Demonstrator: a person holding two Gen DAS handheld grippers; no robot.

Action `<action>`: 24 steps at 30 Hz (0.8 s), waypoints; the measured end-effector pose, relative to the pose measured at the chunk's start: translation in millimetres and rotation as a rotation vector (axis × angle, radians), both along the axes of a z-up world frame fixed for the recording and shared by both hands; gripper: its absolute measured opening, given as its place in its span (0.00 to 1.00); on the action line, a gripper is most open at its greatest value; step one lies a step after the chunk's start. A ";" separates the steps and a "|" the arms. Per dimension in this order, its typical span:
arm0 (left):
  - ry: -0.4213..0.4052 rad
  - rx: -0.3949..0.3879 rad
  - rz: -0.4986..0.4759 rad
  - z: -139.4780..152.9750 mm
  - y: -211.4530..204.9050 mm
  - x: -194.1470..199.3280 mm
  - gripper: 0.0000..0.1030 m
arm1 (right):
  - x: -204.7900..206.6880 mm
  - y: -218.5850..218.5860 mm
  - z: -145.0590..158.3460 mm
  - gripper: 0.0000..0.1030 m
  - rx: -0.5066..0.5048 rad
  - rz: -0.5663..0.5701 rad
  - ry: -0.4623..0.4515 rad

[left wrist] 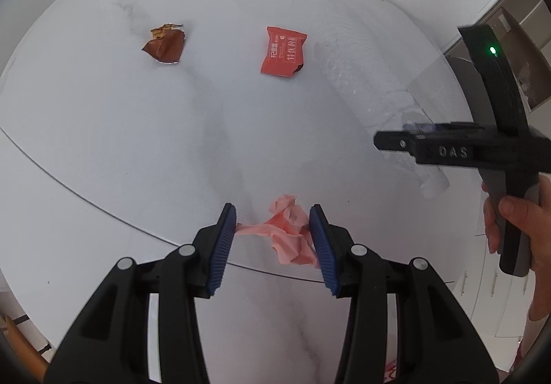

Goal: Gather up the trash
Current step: 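Grasp the clear plastic bottle with the right tool, then carry the pink paper over the wastebasket and open the left tool while the right tool carries the bottle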

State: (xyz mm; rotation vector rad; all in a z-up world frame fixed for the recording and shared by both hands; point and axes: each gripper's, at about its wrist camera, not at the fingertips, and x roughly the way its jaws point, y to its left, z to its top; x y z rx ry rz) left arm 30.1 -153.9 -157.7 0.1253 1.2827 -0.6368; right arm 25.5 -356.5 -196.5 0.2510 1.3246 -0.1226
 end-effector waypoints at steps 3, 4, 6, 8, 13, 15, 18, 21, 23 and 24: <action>0.008 -0.004 0.035 0.1 18.0 -8.5 0.42 | -29.0 15.2 -1.8 0.62 0.031 0.032 0.034; 0.011 -0.004 0.046 -1.2 24.2 -7.7 0.42 | -38.7 23.3 -2.7 0.62 0.039 0.050 0.046; 0.014 -0.004 0.078 2.3 41.1 -15.8 0.42 | -55.4 51.7 -3.2 0.62 0.057 0.093 0.065; 0.018 -0.007 0.111 4.5 59.5 -23.0 0.42 | -66.5 81.6 -3.1 0.62 0.074 0.144 0.079; 0.017 0.006 0.227 10.2 116.3 -32.9 0.42 | -62.2 148.7 -8.6 0.62 0.120 0.311 0.099; 0.022 0.008 0.276 12.1 142.9 -34.4 0.42 | -54.4 181.2 -9.3 0.62 0.129 0.392 0.099; 0.010 0.030 0.333 14.3 185.4 -35.5 0.42 | -42.8 227.1 -9.5 0.62 0.132 0.488 0.095; -0.002 0.036 0.374 15.9 227.5 -33.6 0.42 | -32.0 273.8 -8.6 0.62 0.145 0.545 0.089; -0.003 0.036 0.393 14.8 256.9 -30.0 0.43 | -17.6 305.6 -11.3 0.62 0.152 0.556 0.086; -0.001 0.037 0.396 12.8 273.3 -27.0 0.43 | -12.4 321.0 -12.4 0.62 0.153 0.556 0.084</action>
